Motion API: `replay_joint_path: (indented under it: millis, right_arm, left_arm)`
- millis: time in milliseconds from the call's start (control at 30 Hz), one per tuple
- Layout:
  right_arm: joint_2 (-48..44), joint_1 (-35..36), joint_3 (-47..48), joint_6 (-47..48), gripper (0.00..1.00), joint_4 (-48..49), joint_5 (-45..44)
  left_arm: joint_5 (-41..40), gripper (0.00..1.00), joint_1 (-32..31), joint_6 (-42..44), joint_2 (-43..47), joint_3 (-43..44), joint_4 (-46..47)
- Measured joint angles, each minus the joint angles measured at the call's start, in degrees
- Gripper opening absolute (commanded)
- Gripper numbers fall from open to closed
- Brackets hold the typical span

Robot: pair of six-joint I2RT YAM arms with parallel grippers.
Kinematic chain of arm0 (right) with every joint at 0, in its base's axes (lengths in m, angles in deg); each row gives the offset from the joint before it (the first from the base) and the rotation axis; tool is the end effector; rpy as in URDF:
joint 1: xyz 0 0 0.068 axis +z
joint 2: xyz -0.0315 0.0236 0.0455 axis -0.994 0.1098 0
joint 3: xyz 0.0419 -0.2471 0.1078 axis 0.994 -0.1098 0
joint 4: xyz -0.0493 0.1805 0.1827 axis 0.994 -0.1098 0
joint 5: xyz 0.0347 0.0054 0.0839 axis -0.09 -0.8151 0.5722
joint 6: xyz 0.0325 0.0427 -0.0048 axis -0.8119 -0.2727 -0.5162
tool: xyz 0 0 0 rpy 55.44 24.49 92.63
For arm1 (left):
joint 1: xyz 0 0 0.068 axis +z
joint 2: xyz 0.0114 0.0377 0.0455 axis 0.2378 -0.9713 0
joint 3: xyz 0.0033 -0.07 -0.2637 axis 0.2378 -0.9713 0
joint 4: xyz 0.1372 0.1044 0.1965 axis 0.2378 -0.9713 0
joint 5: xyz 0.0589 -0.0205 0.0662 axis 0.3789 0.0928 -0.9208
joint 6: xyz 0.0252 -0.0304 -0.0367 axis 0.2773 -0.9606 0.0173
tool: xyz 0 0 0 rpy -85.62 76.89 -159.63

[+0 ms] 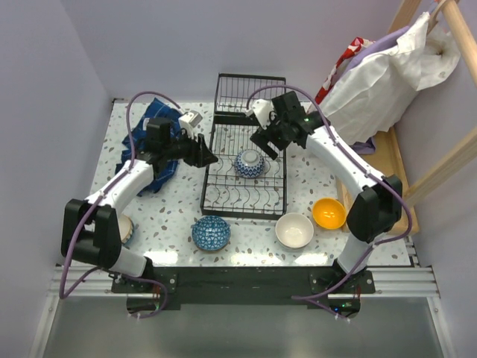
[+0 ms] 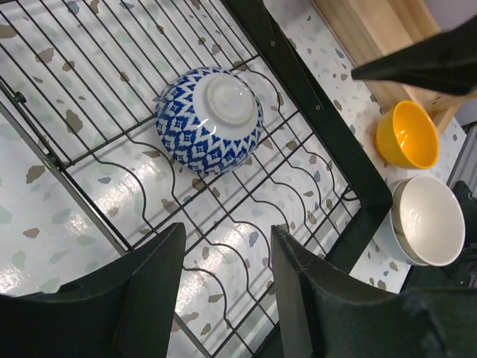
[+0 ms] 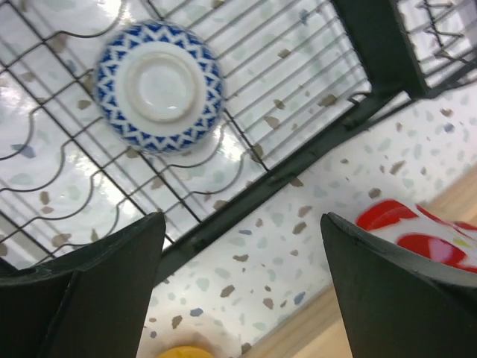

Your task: Load the bowls into the dish rack

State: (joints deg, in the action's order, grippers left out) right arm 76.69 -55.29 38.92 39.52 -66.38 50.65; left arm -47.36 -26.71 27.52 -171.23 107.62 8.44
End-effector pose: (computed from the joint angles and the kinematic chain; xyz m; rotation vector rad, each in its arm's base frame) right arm 0.3437 0.1857 0.3279 -1.1173 2.1544 0.0076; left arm 0.3116 -0.0952 0.2680 0.5020 2.0722 -0.9640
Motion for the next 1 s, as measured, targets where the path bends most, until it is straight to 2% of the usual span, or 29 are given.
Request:
replay_joint_path:
  millis: [200, 367, 467, 700, 1000]
  right_arm:
    - [5.16, 0.94, -0.04, 0.35, 0.86, 0.13, 7.10]
    - [13.66, 1.16, 2.82, 0.48, 0.85, 0.37, 10.10]
    - [15.78, 1.16, 2.82, 0.48, 0.84, 0.70, 11.19]
    - [16.17, 1.16, 2.82, 0.48, 0.82, 3.48, 13.70]
    - [16.79, 1.16, 2.95, 0.00, 0.77, 6.54, 15.47]
  left_arm:
    - [0.02, 0.71, 0.81, -3.13, -0.79, 2.51, -1.68]
    - [-0.61, 0.71, 2.60, -2.71, 0.74, 3.78, -5.86]
    - [-1.11, 0.70, 5.07, -2.40, 0.90, 3.91, -8.59]
    - [-2.21, 0.69, 9.14, -1.79, 0.90, 3.91, -11.82]
    - [-2.25, 0.68, 9.20, -1.36, 0.90, 3.85, -12.59]
